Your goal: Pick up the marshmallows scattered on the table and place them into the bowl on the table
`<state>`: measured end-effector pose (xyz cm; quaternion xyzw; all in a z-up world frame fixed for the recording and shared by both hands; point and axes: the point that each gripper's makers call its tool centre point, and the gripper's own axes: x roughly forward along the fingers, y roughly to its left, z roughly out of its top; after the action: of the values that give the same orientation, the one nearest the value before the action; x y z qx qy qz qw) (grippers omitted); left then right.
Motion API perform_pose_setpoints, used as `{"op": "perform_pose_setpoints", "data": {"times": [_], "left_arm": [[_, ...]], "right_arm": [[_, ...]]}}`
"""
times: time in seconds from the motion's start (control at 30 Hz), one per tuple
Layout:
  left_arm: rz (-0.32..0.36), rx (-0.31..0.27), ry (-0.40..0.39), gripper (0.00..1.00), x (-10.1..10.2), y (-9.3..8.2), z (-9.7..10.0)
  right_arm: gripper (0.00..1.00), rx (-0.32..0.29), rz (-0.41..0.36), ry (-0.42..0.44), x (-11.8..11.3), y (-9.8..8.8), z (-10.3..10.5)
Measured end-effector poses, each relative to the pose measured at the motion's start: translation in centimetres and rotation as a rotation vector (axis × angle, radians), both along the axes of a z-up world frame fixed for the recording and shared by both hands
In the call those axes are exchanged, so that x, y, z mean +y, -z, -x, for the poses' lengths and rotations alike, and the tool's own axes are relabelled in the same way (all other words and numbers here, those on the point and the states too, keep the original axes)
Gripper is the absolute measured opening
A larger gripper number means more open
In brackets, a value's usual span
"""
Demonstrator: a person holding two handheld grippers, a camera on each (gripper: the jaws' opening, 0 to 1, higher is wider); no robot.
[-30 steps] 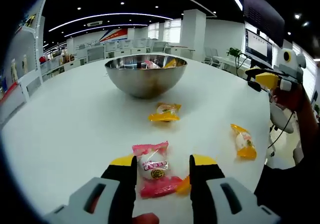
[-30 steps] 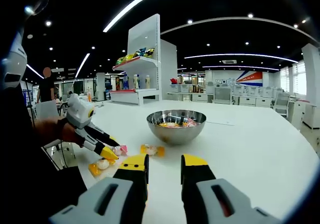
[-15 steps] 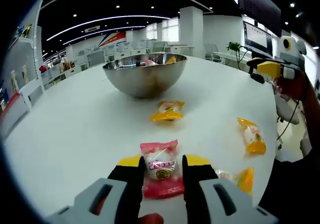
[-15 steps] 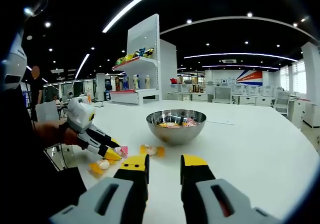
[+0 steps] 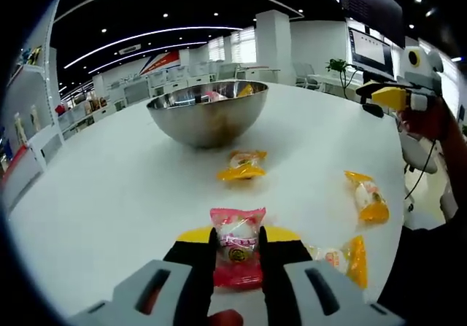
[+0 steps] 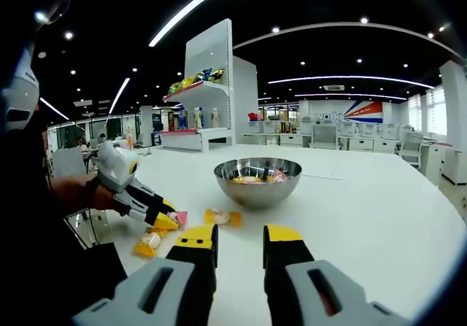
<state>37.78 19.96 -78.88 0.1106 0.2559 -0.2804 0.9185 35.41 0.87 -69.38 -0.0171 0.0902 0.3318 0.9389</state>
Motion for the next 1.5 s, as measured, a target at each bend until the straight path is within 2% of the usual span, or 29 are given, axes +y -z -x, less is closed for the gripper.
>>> {"op": "perform_pose_setpoints", "data": {"times": [0.53,0.77,1.03,1.3,1.4,1.5], "left_arm": [[0.032,-0.033,0.007,0.24,-0.1,-1.9,-0.4],[0.042,-0.071,0.012,0.24,0.0,-4.1,-1.3],[0.044,-0.122,0.013,0.24,0.4,-6.9,-3.3],[0.052,-0.156,0.047,0.24,-0.5,-9.3,-4.9],[0.059,-0.168,0.060,0.24,-0.6,-10.5,-6.2],[0.061,-0.169,0.060,0.24,-0.6,-10.6,-6.4]], "right_arm": [[0.25,0.011,0.002,-0.009,0.2,0.3,0.2],[0.25,0.016,0.002,-0.012,0.3,0.5,0.2],[0.25,0.023,0.007,-0.015,0.4,0.8,0.3],[0.25,0.025,0.011,-0.012,0.4,0.9,0.4],[0.25,0.026,0.011,-0.012,0.3,0.9,0.4],[0.25,0.032,0.015,-0.011,0.2,1.2,0.5]]}}
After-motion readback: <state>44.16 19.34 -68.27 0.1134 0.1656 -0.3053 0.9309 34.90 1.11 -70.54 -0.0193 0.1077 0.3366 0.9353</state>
